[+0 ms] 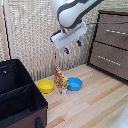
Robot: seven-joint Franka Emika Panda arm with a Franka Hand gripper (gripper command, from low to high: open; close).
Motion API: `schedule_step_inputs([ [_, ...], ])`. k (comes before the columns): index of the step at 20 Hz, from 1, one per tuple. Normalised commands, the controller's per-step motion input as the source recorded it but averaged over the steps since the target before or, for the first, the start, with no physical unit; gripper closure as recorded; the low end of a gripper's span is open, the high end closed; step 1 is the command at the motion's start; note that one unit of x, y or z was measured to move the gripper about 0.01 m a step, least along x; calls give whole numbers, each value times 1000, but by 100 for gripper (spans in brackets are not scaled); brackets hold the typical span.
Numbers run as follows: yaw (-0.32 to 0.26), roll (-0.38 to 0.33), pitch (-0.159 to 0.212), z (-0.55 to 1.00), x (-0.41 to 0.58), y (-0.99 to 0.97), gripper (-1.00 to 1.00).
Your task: With caution, bring your gripper towards the upper drawer's hold. Grasp the drawer hold tightly with your gripper tool. Pull the drawer in your direction to reveal the contents of the top drawer.
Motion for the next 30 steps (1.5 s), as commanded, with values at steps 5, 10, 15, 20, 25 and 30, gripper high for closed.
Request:
schedule_step_inputs([
  [5,219,-255,-84,0,-61,-133,-100],
  [10,245,-187,-114,43,-105,-142,-100],
  [15,229,-209,-119,33,-89,-148,-100],
  [20,196,-293,-65,-33,-18,-147,-100],
  [25,186,-332,0,-105,0,-149,-100],
  [30,174,-334,0,-104,0,-160,-100],
])
